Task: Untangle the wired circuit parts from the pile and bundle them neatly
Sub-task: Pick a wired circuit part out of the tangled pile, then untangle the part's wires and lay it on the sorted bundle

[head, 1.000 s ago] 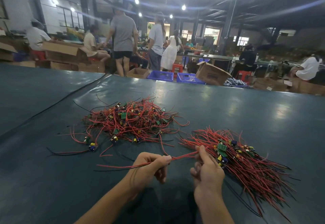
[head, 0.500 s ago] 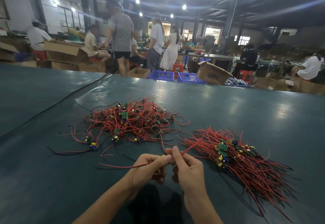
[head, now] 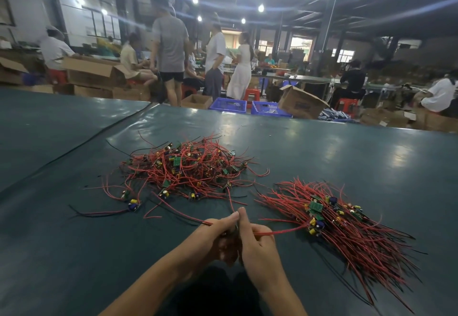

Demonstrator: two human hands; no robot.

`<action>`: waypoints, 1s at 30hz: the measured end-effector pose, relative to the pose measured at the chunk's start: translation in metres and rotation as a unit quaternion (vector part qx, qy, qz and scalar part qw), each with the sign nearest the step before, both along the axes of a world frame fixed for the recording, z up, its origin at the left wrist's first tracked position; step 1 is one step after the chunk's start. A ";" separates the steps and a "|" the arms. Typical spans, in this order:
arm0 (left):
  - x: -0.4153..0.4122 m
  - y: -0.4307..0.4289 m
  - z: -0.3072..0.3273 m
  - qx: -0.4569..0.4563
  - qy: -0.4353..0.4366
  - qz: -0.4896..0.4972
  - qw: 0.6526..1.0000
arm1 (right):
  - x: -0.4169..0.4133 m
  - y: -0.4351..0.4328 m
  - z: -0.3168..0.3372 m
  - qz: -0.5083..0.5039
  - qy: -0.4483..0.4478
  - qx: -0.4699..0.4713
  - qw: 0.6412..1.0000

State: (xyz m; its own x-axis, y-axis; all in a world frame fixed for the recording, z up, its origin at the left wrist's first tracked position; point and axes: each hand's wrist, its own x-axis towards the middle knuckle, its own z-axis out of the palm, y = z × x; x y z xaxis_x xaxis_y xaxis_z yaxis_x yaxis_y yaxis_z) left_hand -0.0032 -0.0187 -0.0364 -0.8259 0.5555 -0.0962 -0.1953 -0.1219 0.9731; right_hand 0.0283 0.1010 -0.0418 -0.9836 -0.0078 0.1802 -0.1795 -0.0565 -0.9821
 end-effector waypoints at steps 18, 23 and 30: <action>-0.064 -0.078 -0.035 -0.581 0.332 0.357 0.652 | -0.010 0.066 0.003 -0.196 -0.184 -0.459 0.847; -0.075 -0.099 -0.039 -0.649 0.195 0.324 0.660 | -0.013 0.066 0.001 -0.240 -0.171 -0.412 0.862; -0.073 -0.095 -0.039 -0.571 0.290 0.354 0.682 | -0.014 0.058 0.001 -0.238 -0.174 -0.366 0.882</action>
State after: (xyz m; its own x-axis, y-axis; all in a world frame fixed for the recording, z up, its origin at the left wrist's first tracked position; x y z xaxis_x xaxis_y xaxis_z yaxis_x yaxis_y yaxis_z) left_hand -0.0761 -0.1138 -0.0750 -0.9314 -0.1661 0.3240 -0.0237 0.9156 0.4014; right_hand 0.0147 0.1589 -0.0412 -0.8402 0.4150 -0.3490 -0.0485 -0.6985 -0.7140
